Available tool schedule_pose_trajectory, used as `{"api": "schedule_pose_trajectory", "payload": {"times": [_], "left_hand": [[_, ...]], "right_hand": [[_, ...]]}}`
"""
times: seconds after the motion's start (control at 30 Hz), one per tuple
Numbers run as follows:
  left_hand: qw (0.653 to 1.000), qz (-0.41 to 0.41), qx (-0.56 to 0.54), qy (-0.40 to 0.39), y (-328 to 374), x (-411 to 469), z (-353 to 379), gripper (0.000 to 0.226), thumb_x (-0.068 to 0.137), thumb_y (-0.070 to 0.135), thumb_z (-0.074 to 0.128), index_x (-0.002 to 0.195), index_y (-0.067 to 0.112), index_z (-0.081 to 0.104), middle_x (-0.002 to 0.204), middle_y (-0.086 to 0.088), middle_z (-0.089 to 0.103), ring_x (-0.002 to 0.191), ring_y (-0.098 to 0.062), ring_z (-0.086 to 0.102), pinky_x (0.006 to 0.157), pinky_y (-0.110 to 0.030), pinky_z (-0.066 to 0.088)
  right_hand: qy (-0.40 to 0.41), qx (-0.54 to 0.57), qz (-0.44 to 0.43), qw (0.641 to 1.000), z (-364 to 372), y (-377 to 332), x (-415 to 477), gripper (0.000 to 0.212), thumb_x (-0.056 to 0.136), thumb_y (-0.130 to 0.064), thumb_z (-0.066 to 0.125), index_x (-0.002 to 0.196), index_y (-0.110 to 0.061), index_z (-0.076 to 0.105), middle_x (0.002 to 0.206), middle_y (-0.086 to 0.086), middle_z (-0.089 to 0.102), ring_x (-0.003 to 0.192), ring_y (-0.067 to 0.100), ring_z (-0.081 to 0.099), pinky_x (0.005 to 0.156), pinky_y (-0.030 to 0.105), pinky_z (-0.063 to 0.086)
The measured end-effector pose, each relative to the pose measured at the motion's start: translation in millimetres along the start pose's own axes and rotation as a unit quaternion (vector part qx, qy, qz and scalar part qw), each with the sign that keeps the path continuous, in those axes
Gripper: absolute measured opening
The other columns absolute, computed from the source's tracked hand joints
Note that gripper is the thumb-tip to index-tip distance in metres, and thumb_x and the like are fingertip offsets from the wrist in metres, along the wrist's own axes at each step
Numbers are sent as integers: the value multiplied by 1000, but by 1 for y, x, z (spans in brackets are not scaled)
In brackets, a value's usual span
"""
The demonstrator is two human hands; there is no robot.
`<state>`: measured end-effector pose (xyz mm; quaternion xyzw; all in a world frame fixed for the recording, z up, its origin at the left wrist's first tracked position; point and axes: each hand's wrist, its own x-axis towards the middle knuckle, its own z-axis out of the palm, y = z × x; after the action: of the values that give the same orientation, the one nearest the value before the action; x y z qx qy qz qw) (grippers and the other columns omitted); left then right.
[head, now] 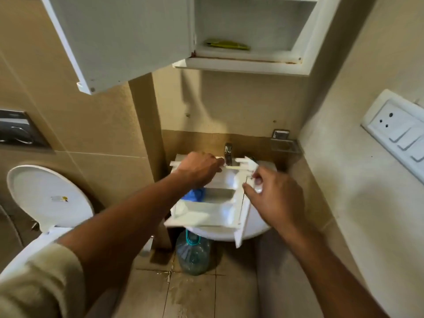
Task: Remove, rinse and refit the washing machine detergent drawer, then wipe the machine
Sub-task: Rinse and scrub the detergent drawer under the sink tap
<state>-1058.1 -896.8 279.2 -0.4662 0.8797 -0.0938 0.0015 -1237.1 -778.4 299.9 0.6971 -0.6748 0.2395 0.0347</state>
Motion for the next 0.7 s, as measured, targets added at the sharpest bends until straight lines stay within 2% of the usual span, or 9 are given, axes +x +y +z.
{"api": "schedule_pose_trajectory", "payload": {"times": [0.07, 0.13, 0.23, 0.33, 0.47, 0.53, 0.6, 0.63, 0.7], "left_hand": [[994, 96, 49, -16, 2, 13, -16, 24, 101, 34, 50, 121, 28, 62, 112, -1, 70, 105, -25, 62, 85, -38, 44], [978, 185, 98, -6, 8, 24, -25, 24, 96, 34, 54, 117, 33, 67, 110, 5, 70, 119, -21, 52, 105, -45, 32], [960, 268, 78, 23, 19, 34, -27, 19, 92, 32, 58, 105, 32, 72, 103, 10, 69, 121, -20, 46, 108, -51, 25], [960, 276, 39, 31, 19, 36, -26, 22, 89, 39, 63, 108, 32, 71, 114, 12, 65, 121, -21, 45, 110, -53, 24], [975, 140, -56, 165, 21, 24, -10, 62, 75, 33, 80, 131, 17, 57, 128, -4, 59, 127, -29, 47, 117, -52, 22], [957, 16, -165, 239, 21, 6, 8, 67, 77, 21, 76, 138, 12, 50, 138, -11, 53, 129, -34, 47, 115, -49, 29], [902, -174, -304, 254, 13, -16, 33, 72, 83, 25, 70, 146, 8, 39, 147, -16, 43, 136, -34, 39, 114, -46, 32], [856, -279, -378, 217, 7, -26, 43, 79, 84, 33, 69, 149, 8, 32, 151, -18, 37, 139, -35, 35, 115, -46, 32], [720, -388, -572, 58, -7, -39, 50, 90, 79, 50, 71, 150, 13, 30, 150, -16, 37, 133, -35, 42, 110, -49, 39]], "right_hand": [[-39, -28, -48, 998, -9, 0, 25, 63, 78, -50, 72, 132, -22, 55, 138, 0, 54, 129, 24, 45, 97, 35, 41], [-149, -75, -44, 985, -1, 2, 44, 75, 75, -55, 73, 138, -22, 49, 146, 2, 48, 138, 25, 38, 113, 44, 32], [-269, -12, 17, 963, 18, 8, 49, 45, 76, -44, 73, 113, -22, 60, 110, 4, 69, 101, 25, 63, 89, 38, 51], [-287, 127, 117, 942, 36, 13, 39, 31, 84, -23, 64, 113, -17, 56, 96, 7, 66, 86, 28, 65, 72, 38, 54], [-240, 91, 154, 954, 62, 27, 27, 40, 89, -23, 56, 128, -17, 50, 95, 2, 57, 95, 29, 62, 71, 30, 42], [-244, 154, 209, 934, 75, 42, 19, 39, 88, -21, 58, 127, -16, 53, 100, 3, 60, 94, 27, 62, 73, 34, 48], [-219, 244, 276, 903, 81, 59, 13, 38, 87, -15, 61, 125, -11, 57, 108, 5, 64, 93, 25, 62, 80, 39, 54], [-202, 291, 298, 887, 80, 65, 12, 35, 87, -12, 62, 122, -9, 59, 109, 6, 66, 92, 23, 64, 80, 38, 55], [-167, 397, 313, 846, 70, 70, 16, 27, 89, -5, 62, 116, -8, 61, 103, 6, 68, 84, 17, 65, 70, 28, 57]]}}
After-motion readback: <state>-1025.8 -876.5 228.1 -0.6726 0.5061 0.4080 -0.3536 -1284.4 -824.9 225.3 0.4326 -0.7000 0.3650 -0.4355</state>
